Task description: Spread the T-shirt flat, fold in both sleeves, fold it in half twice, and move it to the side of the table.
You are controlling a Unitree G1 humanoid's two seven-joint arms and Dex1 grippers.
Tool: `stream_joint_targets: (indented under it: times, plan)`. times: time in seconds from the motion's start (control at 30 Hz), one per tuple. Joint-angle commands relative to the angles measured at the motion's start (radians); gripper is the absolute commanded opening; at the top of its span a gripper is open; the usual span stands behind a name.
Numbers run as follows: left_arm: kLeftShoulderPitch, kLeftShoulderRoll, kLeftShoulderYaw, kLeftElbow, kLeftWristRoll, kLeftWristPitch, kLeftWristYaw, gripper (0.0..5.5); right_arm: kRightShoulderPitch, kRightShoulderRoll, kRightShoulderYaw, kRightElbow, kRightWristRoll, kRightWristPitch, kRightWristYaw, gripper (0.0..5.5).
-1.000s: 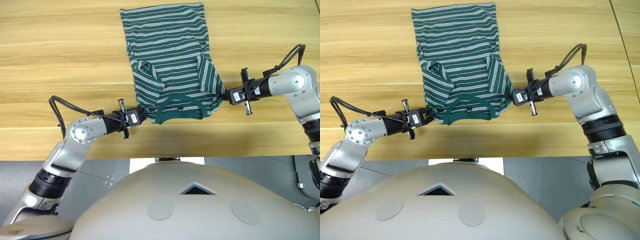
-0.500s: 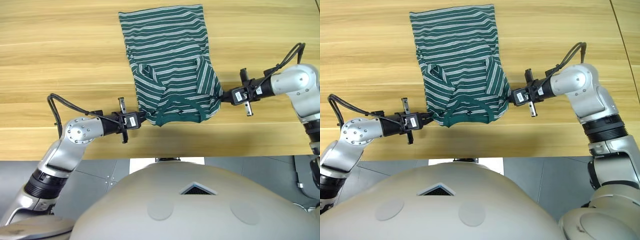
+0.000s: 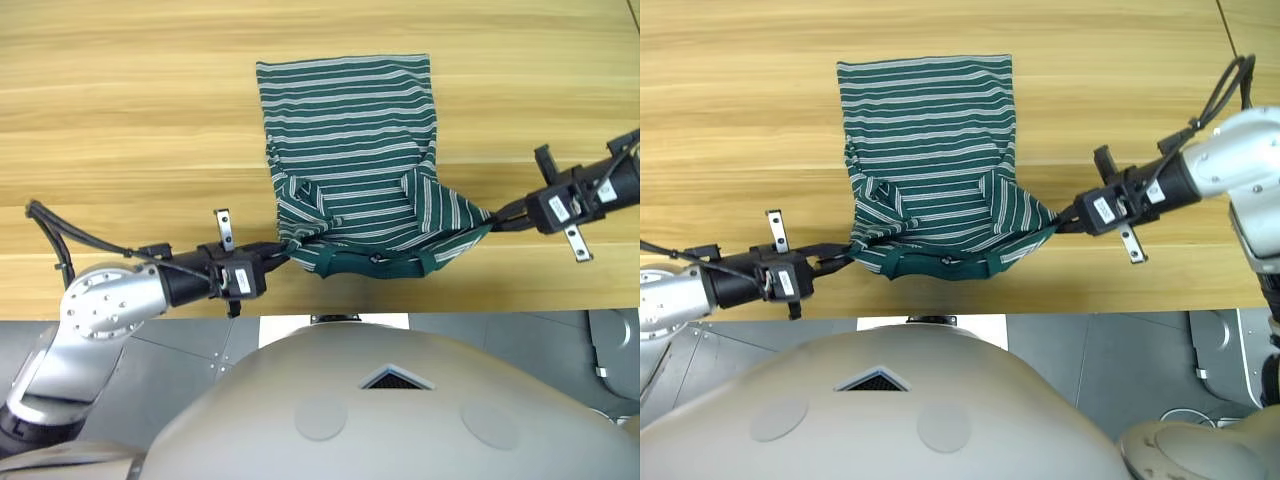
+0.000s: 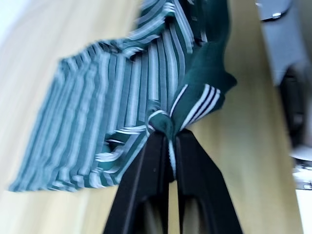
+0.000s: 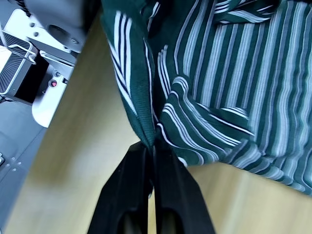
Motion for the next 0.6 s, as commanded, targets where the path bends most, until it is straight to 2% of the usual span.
stream_joint_targets:
  times: [0.03,0.13,0.27,0.43,0.5,0.6]
  plan:
    - [-0.337,-0.030,0.023,0.227,-0.124,0.089,-0.034,0.02,-0.361,0.147,0.124,0.314,-0.090,0.088,0.030,0.00]
    - [-0.612,-0.075,0.007,0.531,-0.192,0.139,-0.089,0.02,-0.659,0.286,0.221,0.703,-0.173,0.098,0.031,0.00]
    - [-0.850,-0.168,-0.041,0.913,-0.180,0.145,-0.127,0.02,-0.913,0.482,0.252,1.168,-0.292,0.058,-0.029,0.00]
    - [-1.051,-0.348,-0.146,1.352,-0.068,0.030,-0.114,0.02,-0.932,0.627,0.269,1.433,-0.411,0.000,-0.188,0.00]
    - [-1.160,-0.423,-0.132,1.597,-0.007,-0.125,0.025,0.02,-0.922,0.661,0.250,1.490,-0.436,-0.002,-0.265,0.00]
    - [-1.291,-0.478,-0.067,1.860,0.019,-0.249,0.229,0.02,-0.913,0.671,0.204,1.533,-0.446,0.017,-0.389,0.00]
